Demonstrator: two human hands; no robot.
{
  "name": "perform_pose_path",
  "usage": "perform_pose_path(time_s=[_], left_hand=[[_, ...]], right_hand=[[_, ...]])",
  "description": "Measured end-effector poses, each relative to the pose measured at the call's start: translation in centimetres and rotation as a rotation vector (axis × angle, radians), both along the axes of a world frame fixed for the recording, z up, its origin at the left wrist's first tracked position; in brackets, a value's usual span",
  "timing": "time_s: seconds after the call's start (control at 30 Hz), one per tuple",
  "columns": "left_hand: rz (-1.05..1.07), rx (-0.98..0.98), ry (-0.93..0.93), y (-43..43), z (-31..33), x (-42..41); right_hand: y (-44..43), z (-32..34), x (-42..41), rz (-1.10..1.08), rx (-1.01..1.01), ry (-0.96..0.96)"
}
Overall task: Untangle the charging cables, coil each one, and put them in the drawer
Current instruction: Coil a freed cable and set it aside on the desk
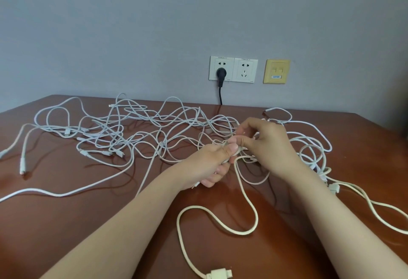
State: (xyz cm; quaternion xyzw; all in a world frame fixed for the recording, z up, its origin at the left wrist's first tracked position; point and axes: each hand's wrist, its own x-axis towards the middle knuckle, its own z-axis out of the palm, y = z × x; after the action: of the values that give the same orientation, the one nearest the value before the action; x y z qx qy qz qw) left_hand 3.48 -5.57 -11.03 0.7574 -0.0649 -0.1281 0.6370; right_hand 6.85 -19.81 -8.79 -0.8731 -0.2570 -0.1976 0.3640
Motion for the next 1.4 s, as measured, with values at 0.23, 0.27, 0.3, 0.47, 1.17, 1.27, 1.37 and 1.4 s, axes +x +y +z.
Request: perform_pose_path(time_s=[0.23, 0.27, 0.3, 0.47, 1.17, 1.27, 1.37, 1.4], left_hand=[[0.174, -0.227, -0.031, 0.4, -0.1, 0.9], [0.211, -0.267, -0.036, 0.5, -0.1, 1.1], [0.246, -0.299, -0.045, 0.6, -0.1, 1.2], [0.394, -0.434, -0.065, 1.6, -0.4, 1.6], [0.451, -0.197, -0.205, 0.6, -1.2, 1.7], [0.425, -0.073, -0.259, 0.4, -1.2, 1.6], [0.412, 0.09, -0.331, 0.6, -1.0, 1.6], [0.411, 0.175, -0.369, 0.7, -1.0, 1.6]], right_hand=[[0.4, -0.7, 0.0, 0.015, -0.108, 0.071], [0.4, -0.7, -0.1, 0.005, -0.136, 0.073], [0.5, -0.7, -0.2, -0.01, -0.165, 0.074], [0.9, -0.8, -0.7, -0.068, -0.214, -0.013], [2.5, -1.7, -2.1, 0.063, -0.463, -0.075], [2.4, -1.7, -2.1, 0.057, -0.496, -0.069], [2.4, -1.7, -2.3, 0.059, -0.516, -0.07], [2.4, -1.7, -2.4, 0.058, -0.527, -0.073]])
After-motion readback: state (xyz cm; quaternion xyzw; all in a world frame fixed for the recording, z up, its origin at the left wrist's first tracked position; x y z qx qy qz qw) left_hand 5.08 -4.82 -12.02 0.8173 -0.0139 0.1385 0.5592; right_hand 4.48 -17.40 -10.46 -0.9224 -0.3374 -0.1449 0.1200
